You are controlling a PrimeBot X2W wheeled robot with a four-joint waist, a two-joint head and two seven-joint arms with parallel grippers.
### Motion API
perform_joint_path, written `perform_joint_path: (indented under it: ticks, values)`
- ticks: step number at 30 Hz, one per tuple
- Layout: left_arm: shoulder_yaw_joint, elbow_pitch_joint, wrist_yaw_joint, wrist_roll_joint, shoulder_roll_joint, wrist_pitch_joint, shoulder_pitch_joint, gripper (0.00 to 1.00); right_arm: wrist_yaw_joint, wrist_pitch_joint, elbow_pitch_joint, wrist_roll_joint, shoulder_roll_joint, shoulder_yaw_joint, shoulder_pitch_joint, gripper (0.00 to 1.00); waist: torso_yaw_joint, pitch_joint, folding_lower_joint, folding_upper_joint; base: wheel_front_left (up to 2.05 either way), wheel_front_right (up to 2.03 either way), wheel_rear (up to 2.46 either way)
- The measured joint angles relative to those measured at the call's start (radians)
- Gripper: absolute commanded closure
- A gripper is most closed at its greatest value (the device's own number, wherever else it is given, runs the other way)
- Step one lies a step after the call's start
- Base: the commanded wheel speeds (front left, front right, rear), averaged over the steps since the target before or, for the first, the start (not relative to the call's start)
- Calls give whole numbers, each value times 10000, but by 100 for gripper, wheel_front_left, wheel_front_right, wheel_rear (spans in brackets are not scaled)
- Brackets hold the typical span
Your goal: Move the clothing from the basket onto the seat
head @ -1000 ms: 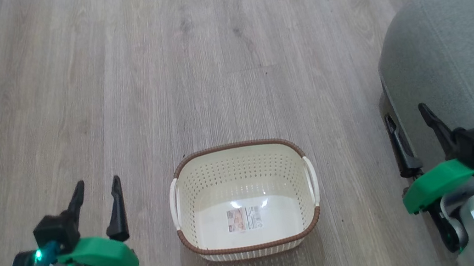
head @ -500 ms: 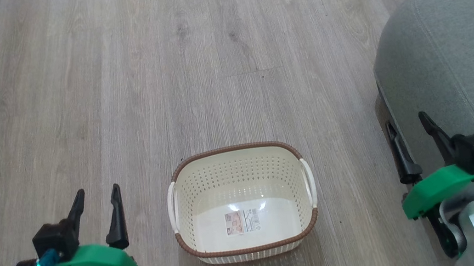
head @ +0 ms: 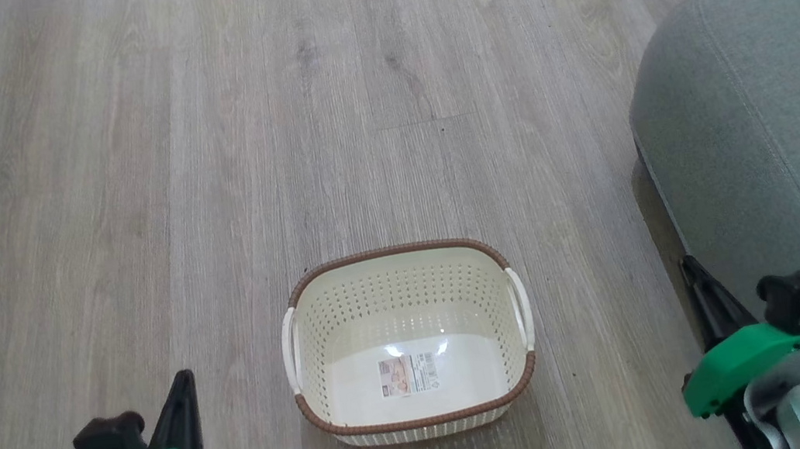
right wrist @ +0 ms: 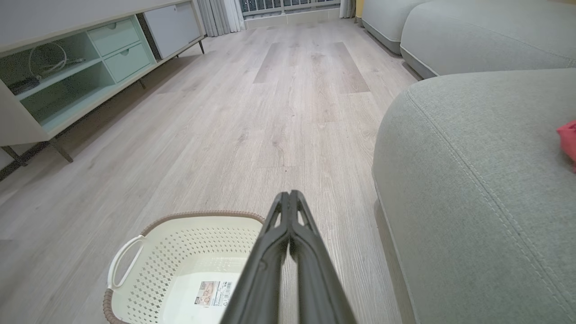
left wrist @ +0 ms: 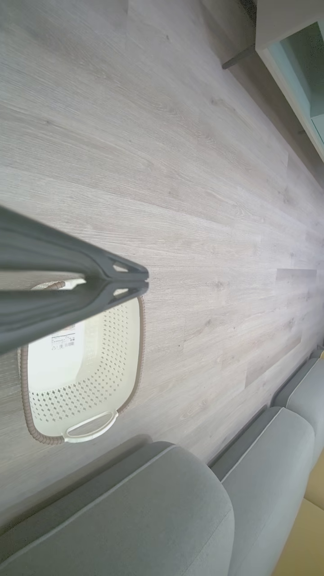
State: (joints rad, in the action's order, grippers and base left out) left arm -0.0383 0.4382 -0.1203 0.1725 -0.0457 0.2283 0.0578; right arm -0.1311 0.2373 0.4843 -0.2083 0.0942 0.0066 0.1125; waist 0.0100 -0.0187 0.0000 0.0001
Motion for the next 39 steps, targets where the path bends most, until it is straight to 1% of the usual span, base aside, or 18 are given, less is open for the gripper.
perform_joint_path:
  ticks: [34, 39]
  values:
    - [-31, -466, 0, 4027, 15, -892, 22, 100, 0, -947, -598, -3910, -115, -360, 6, 100, -29, 44, 1, 0, 0, 0, 0]
    - [-50, -512, 0, 4491, 15, -1051, 22, 100, 0, -1083, -652, -4383, -144, -403, 3, 100, -32, 50, 1, 0, 0, 0, 0]
